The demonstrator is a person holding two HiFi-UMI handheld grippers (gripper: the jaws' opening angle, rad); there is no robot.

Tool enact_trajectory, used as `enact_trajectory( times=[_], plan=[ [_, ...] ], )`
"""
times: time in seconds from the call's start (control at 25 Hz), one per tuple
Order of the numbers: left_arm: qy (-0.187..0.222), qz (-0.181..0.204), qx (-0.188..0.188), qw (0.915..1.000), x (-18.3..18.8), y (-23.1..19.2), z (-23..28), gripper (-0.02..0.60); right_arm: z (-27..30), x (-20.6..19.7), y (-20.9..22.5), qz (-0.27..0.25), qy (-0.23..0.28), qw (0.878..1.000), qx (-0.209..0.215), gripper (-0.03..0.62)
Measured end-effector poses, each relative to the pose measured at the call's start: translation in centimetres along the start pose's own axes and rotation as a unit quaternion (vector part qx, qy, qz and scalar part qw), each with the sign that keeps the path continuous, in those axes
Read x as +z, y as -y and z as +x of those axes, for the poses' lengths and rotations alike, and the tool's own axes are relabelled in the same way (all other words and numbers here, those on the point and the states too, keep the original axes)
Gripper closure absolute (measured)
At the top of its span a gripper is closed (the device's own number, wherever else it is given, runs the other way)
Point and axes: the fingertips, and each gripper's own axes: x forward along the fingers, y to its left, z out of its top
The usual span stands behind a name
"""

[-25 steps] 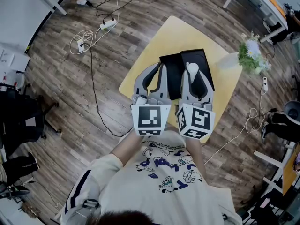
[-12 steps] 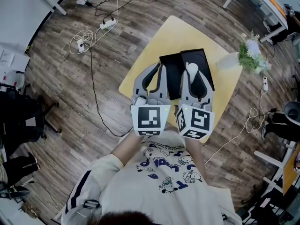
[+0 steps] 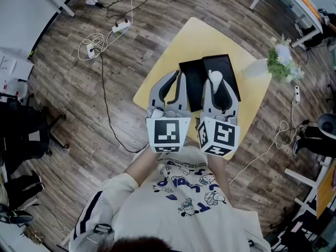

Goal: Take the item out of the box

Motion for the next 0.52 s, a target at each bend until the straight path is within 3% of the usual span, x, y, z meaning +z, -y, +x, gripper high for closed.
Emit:
enact_trajectory(
  times=[0.52],
  plan=[
    [0.001, -0.001, 0.000, 1.0000, 0.26, -0.09, -0.08, 0.554, -0.03, 0.17, -0.09, -0.001, 0.000, 1.000, -0.002, 0.450]
  ],
)
